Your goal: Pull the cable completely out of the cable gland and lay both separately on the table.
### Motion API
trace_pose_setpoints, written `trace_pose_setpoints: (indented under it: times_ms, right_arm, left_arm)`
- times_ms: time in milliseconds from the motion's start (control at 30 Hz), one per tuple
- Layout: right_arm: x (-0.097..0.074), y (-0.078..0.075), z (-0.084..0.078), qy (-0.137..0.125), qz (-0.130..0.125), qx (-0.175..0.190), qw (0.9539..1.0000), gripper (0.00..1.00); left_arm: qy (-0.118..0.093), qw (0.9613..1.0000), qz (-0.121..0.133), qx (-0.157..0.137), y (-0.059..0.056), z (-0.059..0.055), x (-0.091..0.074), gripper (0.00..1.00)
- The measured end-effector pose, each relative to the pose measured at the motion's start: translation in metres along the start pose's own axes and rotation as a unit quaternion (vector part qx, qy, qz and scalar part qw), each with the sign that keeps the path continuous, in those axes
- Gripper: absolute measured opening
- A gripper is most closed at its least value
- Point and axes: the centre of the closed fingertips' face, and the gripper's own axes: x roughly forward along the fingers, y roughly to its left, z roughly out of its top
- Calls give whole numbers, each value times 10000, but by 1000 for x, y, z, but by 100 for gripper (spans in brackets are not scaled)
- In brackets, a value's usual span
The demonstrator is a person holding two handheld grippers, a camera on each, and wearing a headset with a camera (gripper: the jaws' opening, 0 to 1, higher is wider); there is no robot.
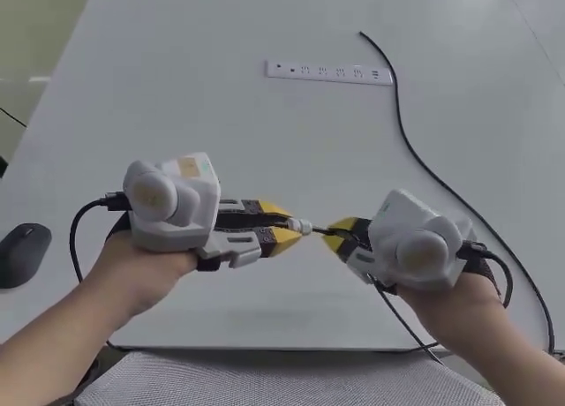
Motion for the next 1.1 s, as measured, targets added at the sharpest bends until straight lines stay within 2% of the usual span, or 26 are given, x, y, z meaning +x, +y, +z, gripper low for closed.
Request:
trace_pose_setpoints:
  times_ms: [100, 267, 500, 700, 1100]
  right_arm:
    - [0, -4, -8, 64, -52, 282, 9996, 0]
    - [-2, -8, -18, 138, -93, 551, 9983, 0]
    - [-3, -13, -31, 239, -178, 783, 9965, 0]
    - [-5, -17, -39, 338, -247, 720, 9965, 0]
    - [-8, -25, -40, 382, -322, 689, 9964, 0]
  left_arm:
    - [-3, 10000, 10, 1, 1, 1, 0, 15]
    - [-10, 10000, 19, -15, 1, 0, 0, 15]
    - [-5, 10000, 25, -16, 1, 0, 1, 15]
    - [-10, 10000, 72, -21, 4, -1, 0, 15]
    - [-9, 10000, 62, -53, 4, -6, 2, 15]
